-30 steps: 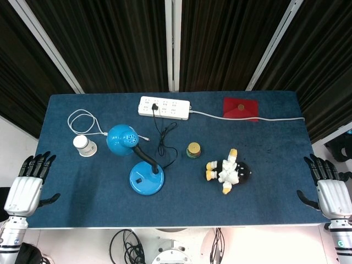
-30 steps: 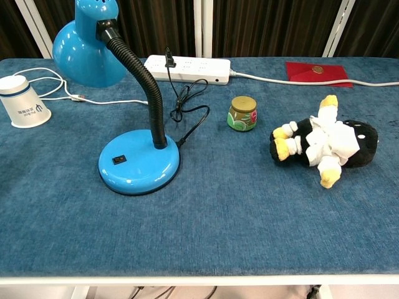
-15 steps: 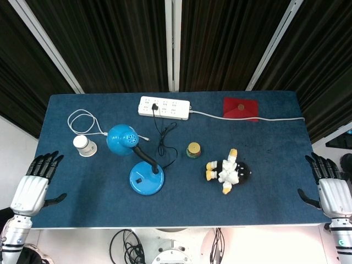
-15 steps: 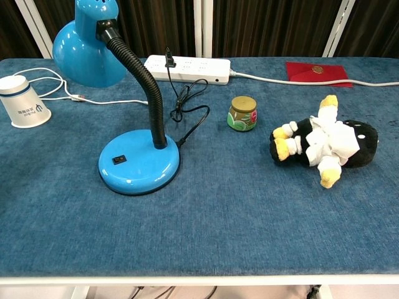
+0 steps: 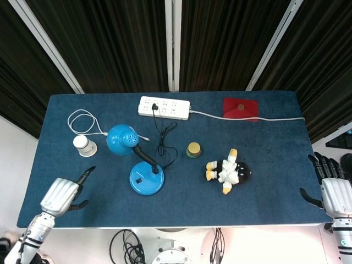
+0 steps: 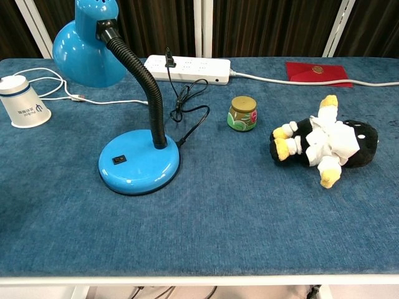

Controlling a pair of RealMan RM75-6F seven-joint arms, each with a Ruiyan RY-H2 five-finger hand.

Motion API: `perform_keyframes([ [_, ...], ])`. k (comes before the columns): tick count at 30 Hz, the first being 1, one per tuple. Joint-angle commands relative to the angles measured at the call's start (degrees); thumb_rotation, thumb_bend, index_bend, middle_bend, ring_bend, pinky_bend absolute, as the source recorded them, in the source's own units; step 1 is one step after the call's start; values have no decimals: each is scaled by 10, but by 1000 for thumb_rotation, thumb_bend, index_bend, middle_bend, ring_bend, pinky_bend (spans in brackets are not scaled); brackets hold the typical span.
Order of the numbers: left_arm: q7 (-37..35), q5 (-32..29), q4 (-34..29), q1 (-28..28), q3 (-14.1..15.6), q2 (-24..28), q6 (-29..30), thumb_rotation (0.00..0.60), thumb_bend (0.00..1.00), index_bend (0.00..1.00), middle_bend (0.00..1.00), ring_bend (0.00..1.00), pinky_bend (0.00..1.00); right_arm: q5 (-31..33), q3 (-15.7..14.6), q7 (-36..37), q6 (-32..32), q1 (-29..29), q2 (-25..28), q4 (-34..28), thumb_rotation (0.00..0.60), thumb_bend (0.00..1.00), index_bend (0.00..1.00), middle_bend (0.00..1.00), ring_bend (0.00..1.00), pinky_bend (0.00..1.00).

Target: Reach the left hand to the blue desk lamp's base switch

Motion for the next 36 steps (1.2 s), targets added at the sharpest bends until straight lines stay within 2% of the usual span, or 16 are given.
perform_keyframes([
  [1,19,7,-10,-25,0,-23,-31,600,212,34,828,810,841,2,-1,1,-3,1,-1,1,600,198,0,0,0,0],
  [7,40,2,-24,-65,-3,-54,-90,600,245,34,833,810,839,5,1,8,-7,2,-1,5,600,198,0,0,0,0],
  [18,85,-59,-25,-117,-4,-91,-192,600,245,34,840,815,839,8,1,17,-10,2,1,9,600,198,0,0,0,0],
  [36,108,-116,-3,-136,0,-111,-208,600,256,34,838,813,837,11,0,16,-15,3,1,7,600,198,0,0,0,0],
])
